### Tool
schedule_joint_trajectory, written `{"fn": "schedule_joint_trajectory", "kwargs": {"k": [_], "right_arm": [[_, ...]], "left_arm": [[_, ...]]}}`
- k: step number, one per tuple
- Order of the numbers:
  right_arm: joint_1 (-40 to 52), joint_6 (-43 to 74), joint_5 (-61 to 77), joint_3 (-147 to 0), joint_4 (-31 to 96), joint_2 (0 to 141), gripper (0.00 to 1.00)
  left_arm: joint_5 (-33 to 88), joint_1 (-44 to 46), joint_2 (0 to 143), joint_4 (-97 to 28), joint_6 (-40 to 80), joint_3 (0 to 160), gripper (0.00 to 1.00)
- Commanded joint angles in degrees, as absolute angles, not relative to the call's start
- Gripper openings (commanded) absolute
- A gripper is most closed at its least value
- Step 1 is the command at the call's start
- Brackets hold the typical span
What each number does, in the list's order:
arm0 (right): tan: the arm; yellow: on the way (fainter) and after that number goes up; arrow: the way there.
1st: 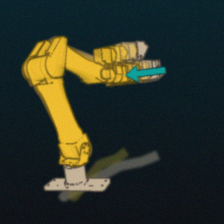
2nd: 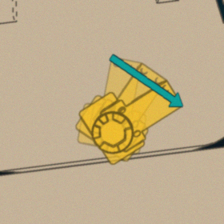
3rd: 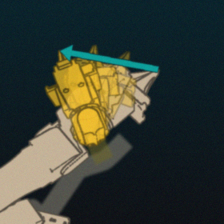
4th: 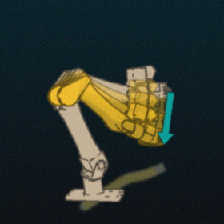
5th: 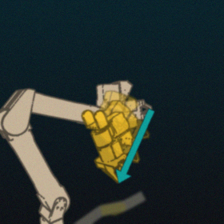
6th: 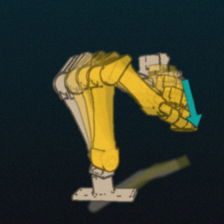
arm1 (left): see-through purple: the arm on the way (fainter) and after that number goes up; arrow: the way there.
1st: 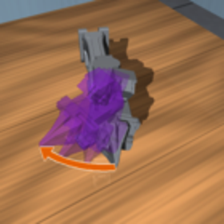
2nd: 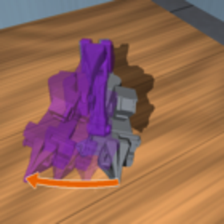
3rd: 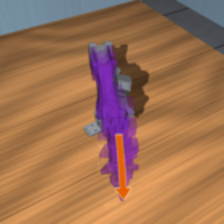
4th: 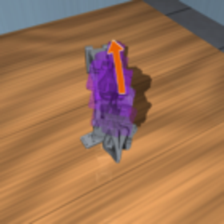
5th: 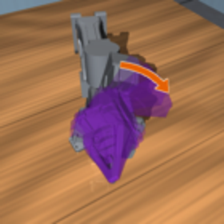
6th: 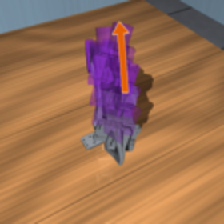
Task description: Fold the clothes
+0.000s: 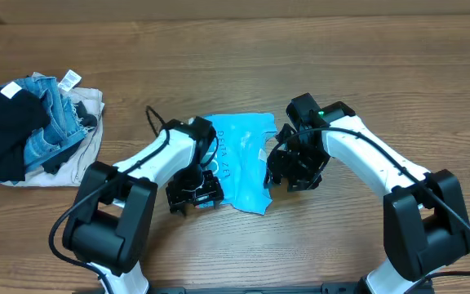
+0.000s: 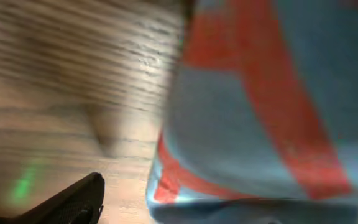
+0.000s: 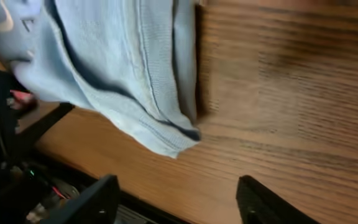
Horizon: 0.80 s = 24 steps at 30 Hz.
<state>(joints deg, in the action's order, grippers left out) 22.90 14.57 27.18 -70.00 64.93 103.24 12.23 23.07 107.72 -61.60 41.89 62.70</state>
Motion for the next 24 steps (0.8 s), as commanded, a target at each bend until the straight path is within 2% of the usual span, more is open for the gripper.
{"fn": "schedule_joint_trajectory", "kwargs": {"k": [1,5,7,9,10,11,14,16,18,21,24], "right_arm": [[22.8,19.8,27.5,-68.8,62.1,101.7,0.57],[23.3,18.9,32.6,-67.4,59.6,101.7,0.45],[24.7,12.0,38.3,-67.4,59.2,101.7,0.45],[26.6,11.9,38.0,-67.0,58.9,101.7,0.45],[28.3,12.3,36.4,-66.5,57.7,101.7,0.58],[29.4,13.2,34.3,-66.0,56.8,101.7,0.66],[32.7,20.6,20.5,-63.9,53.4,101.8,0.79],[34.0,23.0,13.4,-62.5,52.1,101.8,0.8],[34.1,22.8,12.0,-61.3,50.6,101.8,0.76],[34.1,22.5,12.2,-60.6,48.6,101.8,0.61],[34.1,16.9,22.0,-60.4,45.0,101.8,0.59]], "left_arm": [[8.9,23.1,105.9,-59.5,51.9,61.9,0.78],[-0.7,23.0,105.9,-65.3,51.7,61.9,0.75],[-2.4,23.0,105.9,-66.4,51.5,61.9,0.75],[-2.5,23.0,105.9,-66.3,51.5,61.9,0.76],[-2.5,23.0,105.9,-66.1,51.5,61.9,0.76],[-2.6,23.0,105.9,-66.0,51.5,61.9,0.78],[-2.5,23.0,105.9,-65.8,51.5,61.9,0.8],[-2.5,23.0,105.9,-65.8,51.5,61.9,0.81],[-2.5,23.0,105.9,-65.8,51.5,61.9,0.82],[-2.5,23.0,105.9,-65.8,51.5,61.9,0.83],[-2.0,23.0,105.9,-65.8,51.5,61.9,0.84]]}}
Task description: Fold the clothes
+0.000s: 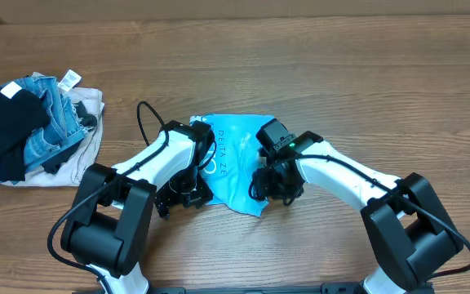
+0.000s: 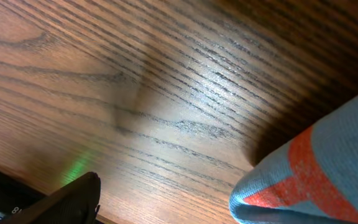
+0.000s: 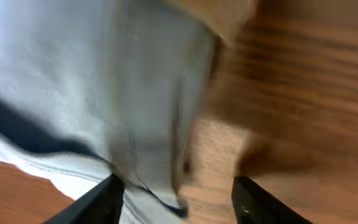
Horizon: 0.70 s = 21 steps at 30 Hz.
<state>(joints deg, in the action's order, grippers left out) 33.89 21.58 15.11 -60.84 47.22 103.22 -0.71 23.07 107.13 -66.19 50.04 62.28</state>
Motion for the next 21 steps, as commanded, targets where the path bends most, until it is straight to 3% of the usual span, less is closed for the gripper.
{"fn": "schedule_joint_trajectory", "kwargs": {"k": [1,5,7,10,14,17,21], "right_arm": [[34.1,14.9,25.9,-60.5,44.1,101.8,0.59],[34.0,11.9,29.9,-61.2,47.7,101.8,0.59],[34.0,11.9,28.1,-61.1,49.7,101.8,0.4],[34.0,11.9,28.1,-61.1,50.3,101.8,0.3],[34.0,13.6,28.2,-61.1,50.5,101.8,0.04],[33.7,16.6,25.5,-61.1,49.3,101.8,0.04],[30.9,19.8,11.2,-61.1,48.9,101.8,0.04]], "left_arm": [[-1.9,23.0,105.9,-65.8,51.5,61.9,0.86],[-2.0,23.0,105.9,-65.8,51.5,61.9,0.89],[-2.4,23.0,105.9,-65.7,51.4,61.9,0.9],[-3.4,23.0,105.9,-65.7,51.4,61.9,0.91],[-3.6,22.9,105.9,-65.3,51.4,61.9,0.91],[-4.8,22.8,105.9,-65.4,51.4,61.9,0.91],[-7.2,22.7,105.9,-67.1,51.4,61.9,0.93]]}}
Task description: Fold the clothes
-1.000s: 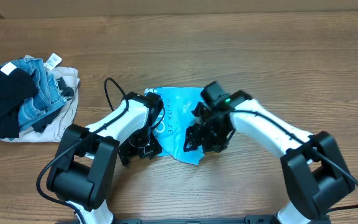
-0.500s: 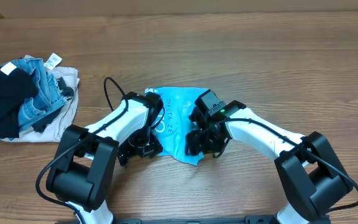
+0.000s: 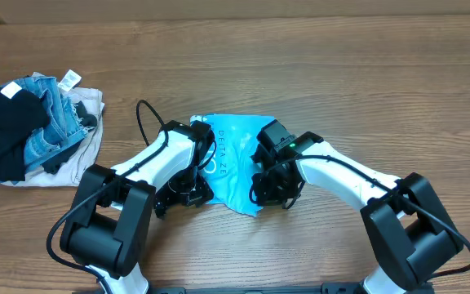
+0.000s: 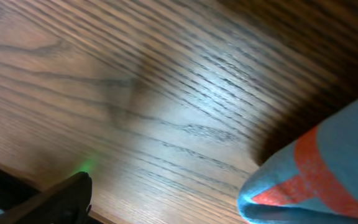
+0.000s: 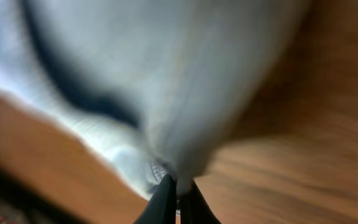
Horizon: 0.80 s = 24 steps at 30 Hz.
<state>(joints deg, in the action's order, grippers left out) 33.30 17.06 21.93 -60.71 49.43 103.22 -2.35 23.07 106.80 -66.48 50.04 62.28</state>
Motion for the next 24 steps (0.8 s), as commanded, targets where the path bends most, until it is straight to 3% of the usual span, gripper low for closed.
{"fn": "schedule_joint_trajectory", "kwargs": {"k": [1,8,9,10,12,15,16,20,21,22,23,24], "right_arm": [[29.8,19.8,7.3,-61.1,48.5,101.8,0.04],[25.3,19.7,8.4,-61.1,45.7,101.8,0.04],[25.3,19.7,10.2,-61.1,45.7,101.8,0.37],[25.3,19.5,10.9,-61.1,45.8,101.8,0.59],[25.3,19.5,12.3,-61.1,46.4,101.8,0.7],[25.3,17.1,16.2,-61.2,48.6,101.8,0.73],[25.3,16.4,16.8,-61.2,49.5,101.7,0.73],[25.3,13.3,21.2,-61.3,48.9,98.2,0.54],[25.3,13.4,21.4,-61.3,48.5,96.9,0.47],[25.3,13.5,22.2,-61.3,48.1,94.9,0.33],[25.3,13.5,24.1,-61.3,47.8,92.4,0.17],[25.3,13.5,26.1,-61.4,47.4,91.0,0.07]], "left_arm": [[-7.8,22.7,105.9,-67.3,51.4,61.9,0.93],[-8.2,22.7,105.9,-67.5,51.2,61.9,0.94],[-8.2,22.7,105.9,-67.5,51.2,61.9,0.95],[-8.1,22.7,105.9,-67.5,50.6,61.9,0.96],[-7.9,22.7,105.8,-69.3,49.7,62.8,0.97],[-7.9,22.7,102.3,-73.6,47.7,65.9,0.97],[-7.9,22.7,100.3,-74.5,46.9,67.0,0.97],[-8.6,21.8,90.6,-74.2,43.3,72.2,1.0],[-8.2,21.6,88.7,-72.1,40.9,72.4,0.97],[-7.4,21.4,87.1,-68.6,37.0,72.4,0.85],[-6.9,21.4,86.8,-66.5,34.0,72.4,0.63],[-6.5,21.4,87.4,-64.8,32.8,71.9,0.5]]}}
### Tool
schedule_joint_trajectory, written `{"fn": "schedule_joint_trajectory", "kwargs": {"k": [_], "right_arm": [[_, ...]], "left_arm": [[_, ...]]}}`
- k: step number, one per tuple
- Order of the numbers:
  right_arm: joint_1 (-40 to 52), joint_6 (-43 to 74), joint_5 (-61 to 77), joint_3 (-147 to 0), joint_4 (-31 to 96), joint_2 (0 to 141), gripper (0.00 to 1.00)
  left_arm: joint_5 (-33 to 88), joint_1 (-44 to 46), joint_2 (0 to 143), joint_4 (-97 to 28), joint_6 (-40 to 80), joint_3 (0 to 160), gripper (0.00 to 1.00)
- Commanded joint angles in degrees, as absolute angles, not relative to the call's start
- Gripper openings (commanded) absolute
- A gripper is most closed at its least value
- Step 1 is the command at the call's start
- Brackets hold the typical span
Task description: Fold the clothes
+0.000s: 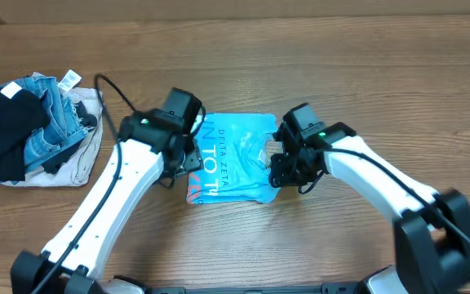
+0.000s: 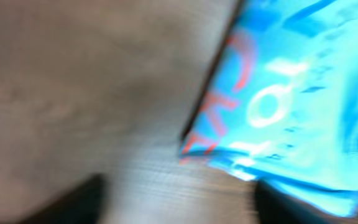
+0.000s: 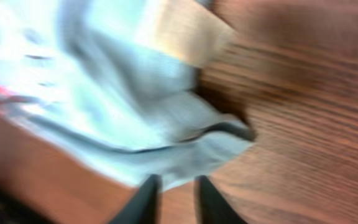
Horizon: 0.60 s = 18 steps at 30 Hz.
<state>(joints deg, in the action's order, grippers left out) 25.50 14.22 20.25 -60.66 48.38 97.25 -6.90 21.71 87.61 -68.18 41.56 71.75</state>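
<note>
A bright blue shirt (image 1: 231, 155) with white and red lettering lies folded into a rough square at the table's middle. My left gripper (image 1: 184, 167) is at its left edge; the blurred left wrist view shows the shirt (image 2: 291, 93) ahead and the gripper (image 2: 179, 205) wide open on bare wood. My right gripper (image 1: 288, 173) sits at the shirt's lower right corner. In the right wrist view the gripper (image 3: 174, 199) has its fingers a little apart, with the pale rumpled cloth (image 3: 135, 112) just beyond the tips and wood between them.
A pile of other clothes (image 1: 31, 122), black, denim and beige, lies at the table's left edge. Bare wooden table (image 1: 341, 73) surrounds the shirt on the far side, the right and the near side.
My right gripper, then shut on the shirt's lower edge, now has parted fingers and sits further right. The left arm has lifted and shifted left. The shirt now lies squarer, red lettering showing at lower left.
First both grippers flanked the blue shirt, the right one open beside its right edge. Then the right gripper was at the lower right hem, open around it, then shut on it. Now the shirt lies as a squarer fold, both grippers off it.
</note>
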Motion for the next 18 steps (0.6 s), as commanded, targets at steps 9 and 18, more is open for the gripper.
{"fn": "schedule_joint_trajectory", "kwargs": {"k": [9,18], "right_arm": [[28.3,18.9,34.6,-59.8,35.6,95.9,0.04],[30.5,21.8,27.6,-59.9,44.3,103.6,0.04]], "left_arm": [[3.3,21.4,101.9,-49.6,25.2,60.7,0.04],[-3.2,21.4,106.5,-53.8,23.8,60.5,0.05]]}}
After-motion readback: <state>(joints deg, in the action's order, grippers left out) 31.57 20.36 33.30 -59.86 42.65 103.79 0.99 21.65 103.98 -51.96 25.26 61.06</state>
